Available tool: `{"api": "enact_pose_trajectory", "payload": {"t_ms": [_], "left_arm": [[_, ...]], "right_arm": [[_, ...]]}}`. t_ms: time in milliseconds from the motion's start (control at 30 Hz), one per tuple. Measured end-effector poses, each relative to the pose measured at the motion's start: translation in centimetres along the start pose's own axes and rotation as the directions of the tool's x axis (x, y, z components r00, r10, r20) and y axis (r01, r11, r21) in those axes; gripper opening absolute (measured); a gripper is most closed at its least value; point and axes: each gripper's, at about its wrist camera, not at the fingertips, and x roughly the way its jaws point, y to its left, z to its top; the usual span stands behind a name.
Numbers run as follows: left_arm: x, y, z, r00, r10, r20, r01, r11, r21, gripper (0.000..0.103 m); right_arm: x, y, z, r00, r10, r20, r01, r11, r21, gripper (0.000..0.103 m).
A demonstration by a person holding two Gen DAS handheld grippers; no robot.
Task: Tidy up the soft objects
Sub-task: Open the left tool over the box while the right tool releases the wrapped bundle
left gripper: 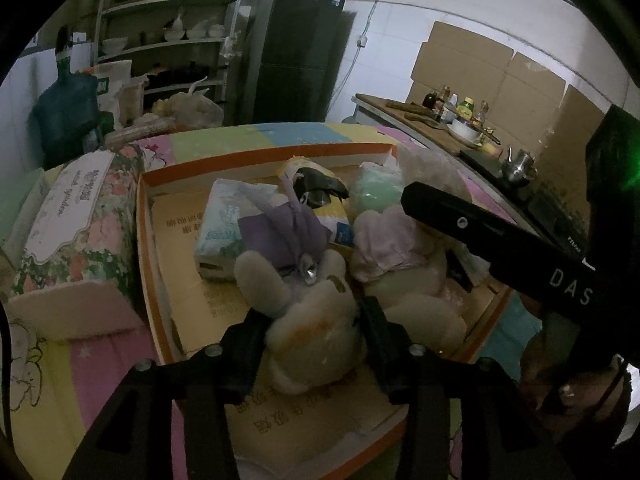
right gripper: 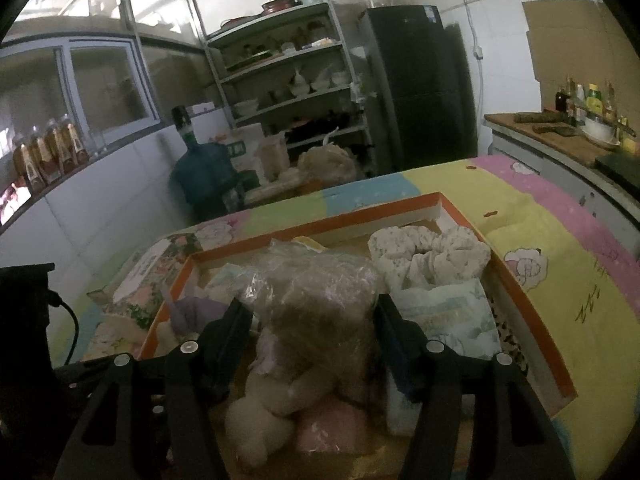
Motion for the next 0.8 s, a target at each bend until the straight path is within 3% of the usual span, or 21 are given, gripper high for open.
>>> {"api": "enact_pose_trajectory", "payload": {"t_ms": [200, 800], "left_arm": [[-0.5, -0.2, -0.1, 1.000, -0.020, 0.018, 0.020, 1.000, 0.005, 0.064], [-2.5, -0.3, 0.2, 0.997, -0.002, 0.074, 0.002, 1.000, 0.008, 0.068]], "right_arm": [[0.0, 0.0, 0.1, 1.000, -0.002, 0.005, 0.002, 1.000, 0.001, 0.070], [-2.3, 0.4, 0.3, 0.998, -0.022, 0.055, 0.022, 1.000, -0.010, 0.074]]}}
